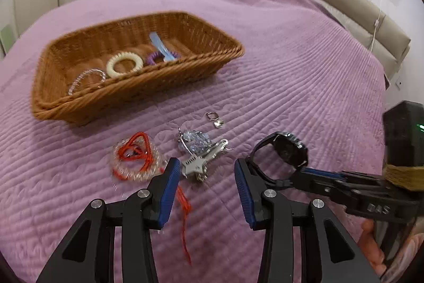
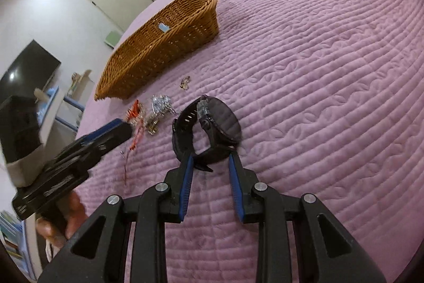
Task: Organize jewelry
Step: 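Grasp the black watch with the right tool while the left tool grasps the silver keys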
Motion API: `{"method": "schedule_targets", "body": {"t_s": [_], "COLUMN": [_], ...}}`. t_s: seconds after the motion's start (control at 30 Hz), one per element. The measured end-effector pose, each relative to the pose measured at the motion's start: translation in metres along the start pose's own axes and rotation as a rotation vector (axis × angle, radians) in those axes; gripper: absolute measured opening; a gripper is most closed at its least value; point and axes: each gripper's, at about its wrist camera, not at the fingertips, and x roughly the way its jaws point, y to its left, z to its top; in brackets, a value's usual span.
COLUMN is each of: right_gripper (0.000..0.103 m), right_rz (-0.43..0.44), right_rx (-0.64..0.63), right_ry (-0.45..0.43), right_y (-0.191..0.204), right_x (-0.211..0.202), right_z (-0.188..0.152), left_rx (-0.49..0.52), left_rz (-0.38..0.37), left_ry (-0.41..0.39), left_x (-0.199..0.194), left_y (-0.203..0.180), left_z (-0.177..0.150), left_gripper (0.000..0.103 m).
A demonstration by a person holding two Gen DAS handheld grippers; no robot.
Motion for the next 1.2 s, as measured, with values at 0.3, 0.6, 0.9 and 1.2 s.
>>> {"method": "schedule_targets", "body": {"t_s": [0.3,0.6,0.9,1.2], "right_gripper": [0.030,0.030,0.030,0.019], "right_rz": [-0.012,-0.053,-0.161,-0.205], "right_rx": [0.040,0.015,-0.117,-0.149], "right_ry": [-0.017,-0.017,-0.012,-0.035], "right_y": [-0.002,-0.012,0.002,0.004], "right_x": [0.010,0.018,0.024,0.026], "right_z": [0.014,0.036,0.032,0.028], "left_rx": [0.024,0.063,0.070,0.048], "left_rz": [-0.076,-0.093,0.018,0.010], "left_ry": [0.070,0.049,0.051,-0.029], "left_x": [0.026,0.016,0.037,0.009], "left_y": [-0.001,-0.016,-0.020,-0.019], "left_z": [-0.003,-0.008,-0.003,-0.017], "left_gripper": [0.044,0.044,0.023,0.023]}}
